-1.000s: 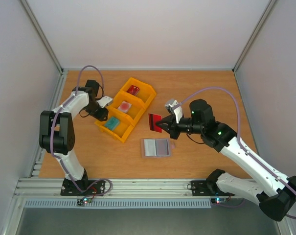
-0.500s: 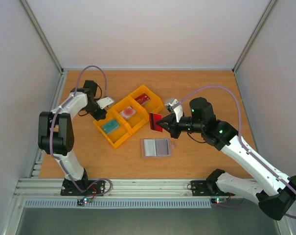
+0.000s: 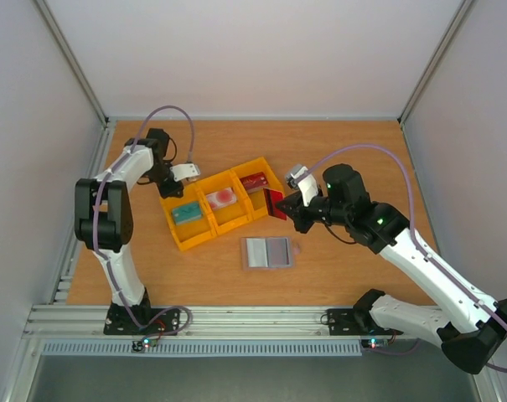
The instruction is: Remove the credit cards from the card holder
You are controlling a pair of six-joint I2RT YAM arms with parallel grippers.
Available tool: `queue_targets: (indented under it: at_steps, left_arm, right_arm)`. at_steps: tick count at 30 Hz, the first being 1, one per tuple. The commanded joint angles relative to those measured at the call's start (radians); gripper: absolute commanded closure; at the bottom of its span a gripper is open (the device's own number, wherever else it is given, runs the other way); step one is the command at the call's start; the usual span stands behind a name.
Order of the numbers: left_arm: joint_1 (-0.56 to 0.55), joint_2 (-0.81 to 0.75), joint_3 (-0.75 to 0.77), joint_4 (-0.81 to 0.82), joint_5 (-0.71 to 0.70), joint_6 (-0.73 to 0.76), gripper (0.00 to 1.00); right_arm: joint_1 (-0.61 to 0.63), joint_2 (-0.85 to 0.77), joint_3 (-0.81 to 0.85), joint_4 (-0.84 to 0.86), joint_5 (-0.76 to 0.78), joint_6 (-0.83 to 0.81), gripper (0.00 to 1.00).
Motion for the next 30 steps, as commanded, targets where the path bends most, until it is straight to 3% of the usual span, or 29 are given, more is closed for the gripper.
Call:
queue_targets:
  at_steps: [1, 6, 9, 12, 15, 22, 23, 24, 30]
  left_arm:
    - [0.002, 0.047, 0.063, 0.008, 0.034, 0.126, 0.96]
    - [0.002, 0.088, 0.102, 0.012, 0.04, 0.153, 0.96]
    - [0.002, 0.091, 0.106, 0.022, 0.055, 0.162, 0.9]
    - [0.003, 0.075, 0.118, 0.027, 0.08, 0.154, 0.66]
    - [0.011, 0.04, 0.147, 0.029, 0.125, 0.129, 0.44]
    - [0.016, -0.118, 0.183, -0.148, 0.238, 0.116, 0.1]
    - [0.015, -0.148, 0.171, -0.128, 0.238, 0.092, 0.02]
    - [0.015, -0.179, 0.162, -0.102, 0.232, 0.008, 0.01]
    - [0.019, -0.3, 0.129, -0.09, 0.129, -0.438, 0.0]
  right_arm:
    - [-0.004, 0.025, 0.07, -0.078, 0.15, -0.095, 0.99]
    - [-0.004, 0.076, 0.128, -0.081, 0.209, -0.17, 0.99]
    - [-0.003, 0.156, 0.17, -0.054, 0.267, -0.231, 0.99]
    - [-0.003, 0.283, 0.246, -0.035, 0.346, -0.333, 0.99]
    - [-0.003, 0.395, 0.302, -0.02, 0.347, -0.539, 0.99]
    - [-0.004, 0.594, 0.361, 0.103, 0.353, -0.969, 0.99]
    - [-0.006, 0.633, 0.38, 0.107, 0.371, -0.999, 0.99]
    - [-0.01, 0.669, 0.396, 0.113, 0.376, -1.022, 0.99]
    - [-0.027, 0.825, 0.429, 0.159, 0.479, -1.146, 0.99]
